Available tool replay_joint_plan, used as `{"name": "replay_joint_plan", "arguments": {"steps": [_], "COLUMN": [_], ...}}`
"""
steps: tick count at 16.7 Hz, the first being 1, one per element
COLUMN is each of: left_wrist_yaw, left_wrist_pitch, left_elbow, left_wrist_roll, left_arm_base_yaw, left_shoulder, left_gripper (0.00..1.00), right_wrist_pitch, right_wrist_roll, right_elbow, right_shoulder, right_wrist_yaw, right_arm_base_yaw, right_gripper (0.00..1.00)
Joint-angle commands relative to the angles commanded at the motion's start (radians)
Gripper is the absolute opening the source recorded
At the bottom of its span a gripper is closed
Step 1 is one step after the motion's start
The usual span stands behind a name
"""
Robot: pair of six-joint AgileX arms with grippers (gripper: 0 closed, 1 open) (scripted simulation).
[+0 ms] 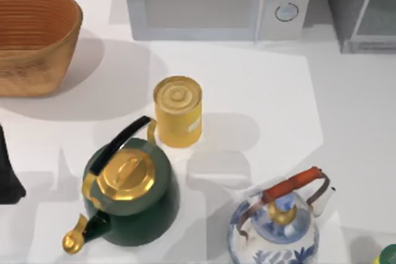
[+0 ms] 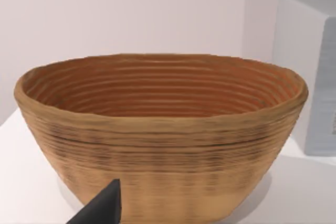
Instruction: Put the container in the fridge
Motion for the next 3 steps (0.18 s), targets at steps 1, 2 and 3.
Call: {"name": "replay_joint_plan", "arguments": {"steps": [1, 2, 3], "left_wrist_yaw": [0.0, 0.0, 0.0], "left_wrist_pitch": [0.0, 0.0, 0.0], "left_elbow": [0.0, 0.0, 0.0], "left_wrist_roll": [0.0, 0.0, 0.0], "left_arm_base_yaw": [0.0, 0.0, 0.0], "left_shoulder": [0.0, 0.0, 0.0], "left_gripper": [1.0, 1.0, 1.0], "right_wrist_pitch": [0.0, 0.0, 0.0], "right_wrist_roll": [0.0, 0.0, 0.0], "right_elbow": [0.0, 0.0, 0.0], "right_shoulder": [0.0, 0.0, 0.0], "right_wrist_yaw": [0.0, 0.0, 0.0], "right_arm_base_yaw": [0.0, 0.0, 0.0], "right_gripper": [1.0, 1.0, 1.0]}}
